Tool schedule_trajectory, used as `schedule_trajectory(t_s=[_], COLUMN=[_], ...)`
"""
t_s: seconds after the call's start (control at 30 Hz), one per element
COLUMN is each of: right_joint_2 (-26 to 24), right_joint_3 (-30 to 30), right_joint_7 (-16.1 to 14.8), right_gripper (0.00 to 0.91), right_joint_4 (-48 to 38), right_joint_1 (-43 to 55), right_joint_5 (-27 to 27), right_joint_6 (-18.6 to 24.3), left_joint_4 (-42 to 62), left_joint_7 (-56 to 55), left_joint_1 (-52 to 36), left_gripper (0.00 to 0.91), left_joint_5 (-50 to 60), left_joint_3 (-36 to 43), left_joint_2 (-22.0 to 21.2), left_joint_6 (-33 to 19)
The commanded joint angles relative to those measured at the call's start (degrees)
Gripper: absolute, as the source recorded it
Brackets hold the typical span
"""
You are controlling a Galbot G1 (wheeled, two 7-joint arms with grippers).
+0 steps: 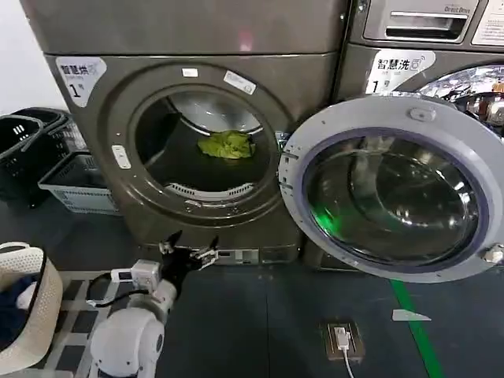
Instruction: Grasp the clothes from the dryer.
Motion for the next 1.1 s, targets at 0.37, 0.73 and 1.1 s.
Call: schedule_trajectory(t_s=[0.37,0.73,1.1], right_joint_2=[0.4,0.7,1.3], right_joint_3=[0.2,0.8,0.9], right_joint_7=[0.0,0.0,0.0], right_gripper=[0.907,0.907,0.907], right_joint_4=[0.3,-0.1,-0.3], right_joint_1=[0.4,-0.1,-0.2], right_joint_5=[-0.2,-0.5,-0.7], right_joint_6=[-0.2,-0.1,0.1], left_joint_4=[1.1,1.8,1.8], left_joint_7=[-0.6,-0.6,-0.1], left_joint_1=[-1.1,-1.6,-1.5], left_gripper=[0.907,0.907,0.907], left_joint_5=[-0.2,0.5,0.0], left_joint_3=[-0.4,-0.7,-0.7], left_joint_2=[0.0,0.3,0.3], left_joint_6=[2.8,2.8,2.8])
